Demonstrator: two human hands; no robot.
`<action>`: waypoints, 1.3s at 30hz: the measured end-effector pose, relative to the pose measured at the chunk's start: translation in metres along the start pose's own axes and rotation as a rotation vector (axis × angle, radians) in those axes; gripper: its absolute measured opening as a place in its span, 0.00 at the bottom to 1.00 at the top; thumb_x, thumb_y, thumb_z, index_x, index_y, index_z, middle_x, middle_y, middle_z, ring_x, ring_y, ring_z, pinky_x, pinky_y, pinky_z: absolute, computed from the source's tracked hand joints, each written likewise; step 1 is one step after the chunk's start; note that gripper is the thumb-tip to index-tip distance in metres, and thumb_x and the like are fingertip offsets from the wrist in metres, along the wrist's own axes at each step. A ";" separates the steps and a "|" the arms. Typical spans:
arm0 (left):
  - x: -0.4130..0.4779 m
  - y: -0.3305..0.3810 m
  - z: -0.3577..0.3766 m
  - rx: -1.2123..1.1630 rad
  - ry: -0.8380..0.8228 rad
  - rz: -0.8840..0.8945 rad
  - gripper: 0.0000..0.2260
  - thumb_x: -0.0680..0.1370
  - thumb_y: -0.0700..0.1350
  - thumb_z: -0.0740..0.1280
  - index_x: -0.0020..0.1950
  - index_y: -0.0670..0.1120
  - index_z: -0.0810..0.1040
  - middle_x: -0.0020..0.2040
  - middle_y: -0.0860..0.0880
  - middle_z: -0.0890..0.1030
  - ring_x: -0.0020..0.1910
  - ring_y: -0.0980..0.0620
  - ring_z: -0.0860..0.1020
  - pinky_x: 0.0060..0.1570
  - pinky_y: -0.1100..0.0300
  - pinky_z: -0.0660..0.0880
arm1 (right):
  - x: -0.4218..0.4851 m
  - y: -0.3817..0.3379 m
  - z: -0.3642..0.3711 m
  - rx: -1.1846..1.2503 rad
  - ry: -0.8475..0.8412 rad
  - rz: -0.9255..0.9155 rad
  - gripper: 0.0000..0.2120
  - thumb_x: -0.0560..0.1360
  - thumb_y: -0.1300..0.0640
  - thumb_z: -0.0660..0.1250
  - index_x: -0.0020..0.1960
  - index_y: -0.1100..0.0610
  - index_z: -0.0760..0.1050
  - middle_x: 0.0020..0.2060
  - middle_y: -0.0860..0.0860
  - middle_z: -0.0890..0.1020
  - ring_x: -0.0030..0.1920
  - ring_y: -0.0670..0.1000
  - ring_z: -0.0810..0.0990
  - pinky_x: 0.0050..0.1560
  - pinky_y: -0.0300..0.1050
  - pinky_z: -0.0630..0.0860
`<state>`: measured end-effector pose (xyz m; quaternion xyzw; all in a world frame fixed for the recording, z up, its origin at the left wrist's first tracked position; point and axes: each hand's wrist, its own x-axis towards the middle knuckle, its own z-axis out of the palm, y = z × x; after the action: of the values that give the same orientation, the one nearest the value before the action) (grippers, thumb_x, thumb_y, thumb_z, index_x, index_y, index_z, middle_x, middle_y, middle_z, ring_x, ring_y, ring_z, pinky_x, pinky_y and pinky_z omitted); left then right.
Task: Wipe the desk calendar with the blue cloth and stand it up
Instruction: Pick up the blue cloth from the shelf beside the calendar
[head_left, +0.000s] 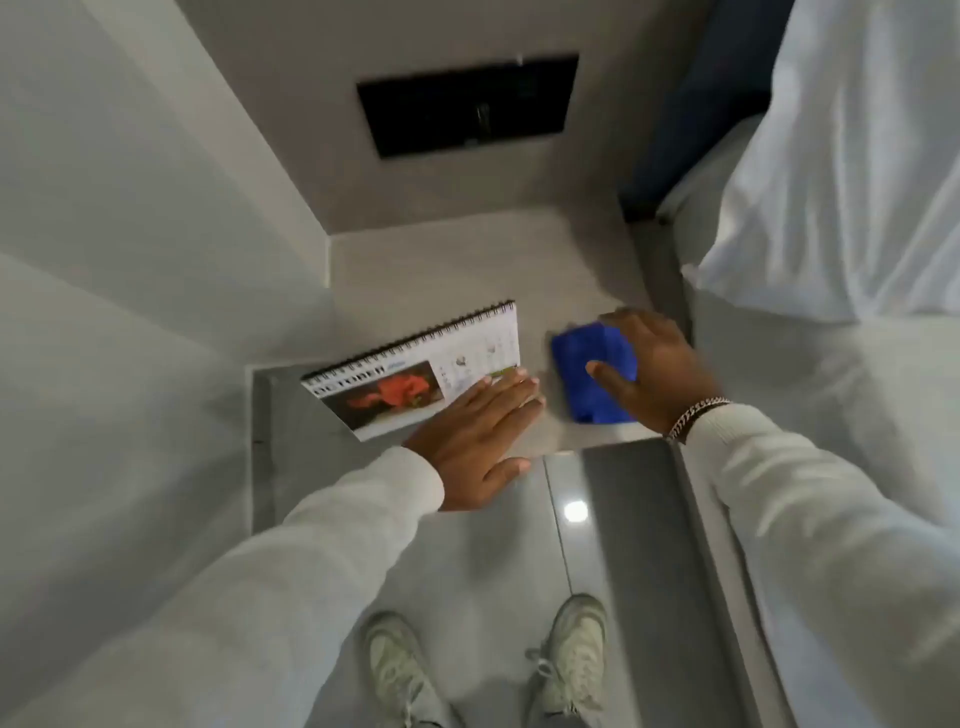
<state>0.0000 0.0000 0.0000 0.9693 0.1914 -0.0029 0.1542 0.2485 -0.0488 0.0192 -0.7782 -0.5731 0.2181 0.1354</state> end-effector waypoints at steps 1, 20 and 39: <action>0.005 -0.005 0.021 0.023 -0.023 0.018 0.27 0.79 0.55 0.57 0.73 0.41 0.66 0.75 0.40 0.67 0.76 0.41 0.63 0.72 0.43 0.65 | 0.001 0.012 0.019 0.009 0.010 0.002 0.26 0.70 0.46 0.66 0.66 0.55 0.69 0.65 0.58 0.73 0.65 0.61 0.69 0.64 0.56 0.69; 0.023 -0.044 0.115 0.169 -0.133 0.168 0.28 0.80 0.52 0.56 0.77 0.40 0.59 0.78 0.41 0.61 0.78 0.43 0.58 0.75 0.47 0.60 | 0.010 0.028 0.122 -0.197 0.136 0.199 0.29 0.74 0.39 0.56 0.73 0.46 0.57 0.75 0.58 0.59 0.70 0.71 0.56 0.68 0.68 0.57; -0.032 -0.047 0.060 -0.011 -0.353 0.247 0.31 0.80 0.55 0.52 0.79 0.42 0.52 0.81 0.42 0.51 0.80 0.44 0.49 0.76 0.44 0.55 | -0.048 -0.027 0.127 -0.137 0.090 0.447 0.24 0.71 0.64 0.62 0.67 0.53 0.67 0.67 0.60 0.68 0.52 0.70 0.70 0.48 0.63 0.76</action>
<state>-0.0436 0.0115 -0.0695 0.9690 0.0414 -0.1525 0.1898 0.1514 -0.0916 -0.0697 -0.9020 -0.3936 0.1683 0.0561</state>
